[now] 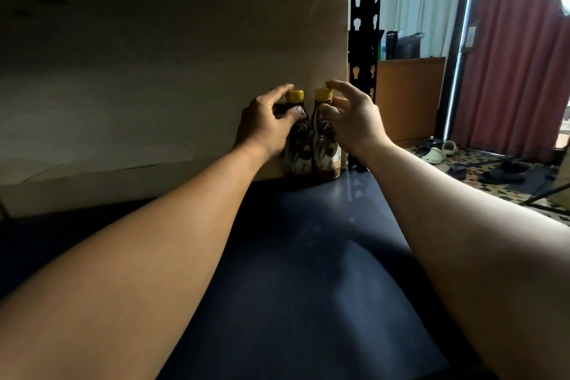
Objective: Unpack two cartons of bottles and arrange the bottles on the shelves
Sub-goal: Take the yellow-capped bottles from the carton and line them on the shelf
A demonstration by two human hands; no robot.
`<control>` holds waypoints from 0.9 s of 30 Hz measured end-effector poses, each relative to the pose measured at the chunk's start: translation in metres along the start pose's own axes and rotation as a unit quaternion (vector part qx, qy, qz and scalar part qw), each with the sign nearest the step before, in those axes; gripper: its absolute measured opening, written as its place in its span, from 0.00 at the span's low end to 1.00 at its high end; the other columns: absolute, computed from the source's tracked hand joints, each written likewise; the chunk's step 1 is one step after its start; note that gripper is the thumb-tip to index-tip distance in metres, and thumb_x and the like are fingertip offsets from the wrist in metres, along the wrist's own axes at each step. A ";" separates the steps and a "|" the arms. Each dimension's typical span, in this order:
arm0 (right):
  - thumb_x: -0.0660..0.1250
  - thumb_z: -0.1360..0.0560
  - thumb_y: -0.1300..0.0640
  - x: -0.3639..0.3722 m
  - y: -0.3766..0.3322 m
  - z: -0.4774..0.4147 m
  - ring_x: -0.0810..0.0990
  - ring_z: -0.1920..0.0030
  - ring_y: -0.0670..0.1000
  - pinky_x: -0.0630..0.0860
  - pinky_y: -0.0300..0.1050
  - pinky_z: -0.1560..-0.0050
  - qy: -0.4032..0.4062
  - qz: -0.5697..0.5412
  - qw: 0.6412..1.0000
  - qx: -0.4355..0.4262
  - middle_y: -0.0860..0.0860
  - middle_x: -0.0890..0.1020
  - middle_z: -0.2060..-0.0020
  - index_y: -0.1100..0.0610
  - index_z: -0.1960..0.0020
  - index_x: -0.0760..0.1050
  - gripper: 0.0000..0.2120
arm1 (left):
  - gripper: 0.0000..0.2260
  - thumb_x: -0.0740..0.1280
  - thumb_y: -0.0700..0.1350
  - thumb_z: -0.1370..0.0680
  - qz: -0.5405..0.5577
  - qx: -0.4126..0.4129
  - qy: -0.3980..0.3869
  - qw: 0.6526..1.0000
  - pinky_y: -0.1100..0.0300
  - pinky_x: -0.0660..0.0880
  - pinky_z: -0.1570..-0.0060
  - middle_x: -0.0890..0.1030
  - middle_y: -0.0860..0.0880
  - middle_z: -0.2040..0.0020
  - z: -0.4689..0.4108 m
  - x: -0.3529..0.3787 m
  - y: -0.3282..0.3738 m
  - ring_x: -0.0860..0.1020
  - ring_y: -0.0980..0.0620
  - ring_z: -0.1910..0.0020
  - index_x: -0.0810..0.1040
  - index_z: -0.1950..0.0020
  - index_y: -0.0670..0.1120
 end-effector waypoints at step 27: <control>0.69 0.22 0.44 -0.007 -0.009 0.004 0.81 0.42 0.48 0.78 0.49 0.41 0.040 0.122 0.989 -0.073 0.47 0.83 0.40 0.40 0.29 0.75 0.21 | 0.26 0.70 0.52 0.21 -0.039 0.005 -0.014 0.999 0.65 0.67 0.39 0.76 0.50 0.30 0.009 -0.014 0.010 0.73 0.53 0.32 0.68 0.24 0.57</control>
Point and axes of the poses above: each hand's wrist, its own z-axis away from the middle knuckle, its own x-axis out of the palm, y = z × x, the point moved 3 cm from there along -z, towards the middle knuckle
